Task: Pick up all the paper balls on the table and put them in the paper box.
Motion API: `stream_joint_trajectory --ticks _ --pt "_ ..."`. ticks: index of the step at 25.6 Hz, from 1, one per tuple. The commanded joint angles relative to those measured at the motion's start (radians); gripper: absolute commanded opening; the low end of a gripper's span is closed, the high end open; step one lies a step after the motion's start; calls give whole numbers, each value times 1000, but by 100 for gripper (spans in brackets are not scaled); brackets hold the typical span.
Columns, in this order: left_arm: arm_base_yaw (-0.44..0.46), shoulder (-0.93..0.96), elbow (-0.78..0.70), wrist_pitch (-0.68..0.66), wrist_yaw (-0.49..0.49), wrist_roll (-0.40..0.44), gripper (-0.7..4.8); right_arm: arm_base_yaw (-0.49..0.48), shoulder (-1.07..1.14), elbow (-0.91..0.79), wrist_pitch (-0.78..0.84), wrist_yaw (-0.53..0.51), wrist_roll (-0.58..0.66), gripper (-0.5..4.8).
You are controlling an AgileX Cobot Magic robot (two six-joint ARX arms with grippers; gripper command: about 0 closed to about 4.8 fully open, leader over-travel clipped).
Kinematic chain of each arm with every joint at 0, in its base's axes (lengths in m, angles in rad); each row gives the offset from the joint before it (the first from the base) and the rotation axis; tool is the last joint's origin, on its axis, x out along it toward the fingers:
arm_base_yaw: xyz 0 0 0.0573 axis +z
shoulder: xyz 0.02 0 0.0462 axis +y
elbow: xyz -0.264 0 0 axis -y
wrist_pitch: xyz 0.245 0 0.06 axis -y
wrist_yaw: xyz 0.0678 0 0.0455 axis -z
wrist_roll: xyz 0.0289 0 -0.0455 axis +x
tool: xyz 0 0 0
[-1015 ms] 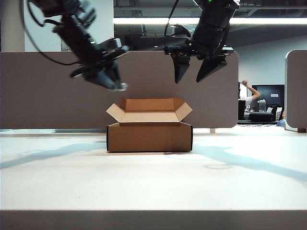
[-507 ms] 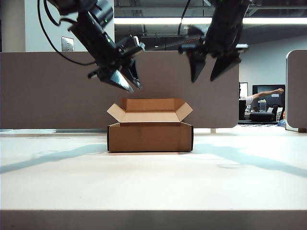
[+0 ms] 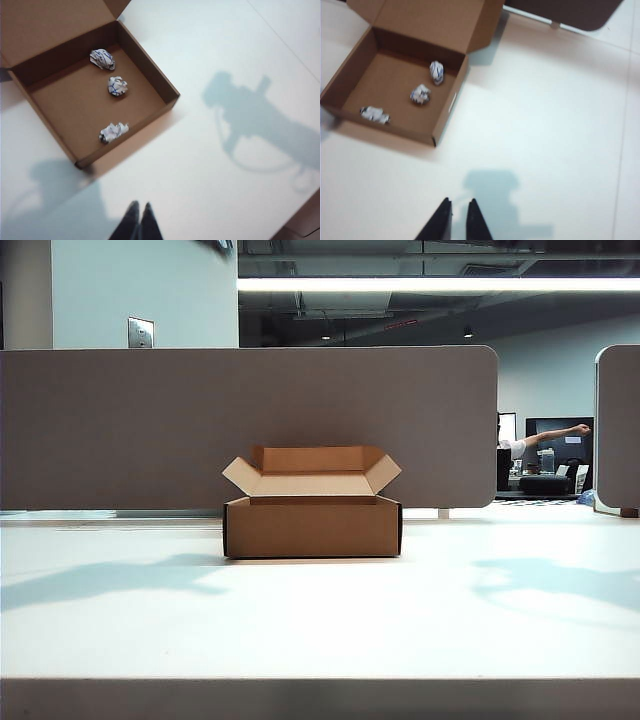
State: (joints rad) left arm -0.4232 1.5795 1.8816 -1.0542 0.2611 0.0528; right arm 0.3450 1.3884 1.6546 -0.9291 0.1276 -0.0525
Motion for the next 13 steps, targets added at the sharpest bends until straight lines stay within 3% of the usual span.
stream_joint_trajectory --ticks 1,7,13 --pt "-38 -124 -27 -88 -77 19 -6 1 -95 5 -86 -51 0 46" --pt "-117 -447 -118 -290 -150 -19 -6 8 -428 -156 -121 -117 62 46" --pt "-117 -758 -307 -290 -157 -77 -5 10 -761 -388 -82 -120 63 44"
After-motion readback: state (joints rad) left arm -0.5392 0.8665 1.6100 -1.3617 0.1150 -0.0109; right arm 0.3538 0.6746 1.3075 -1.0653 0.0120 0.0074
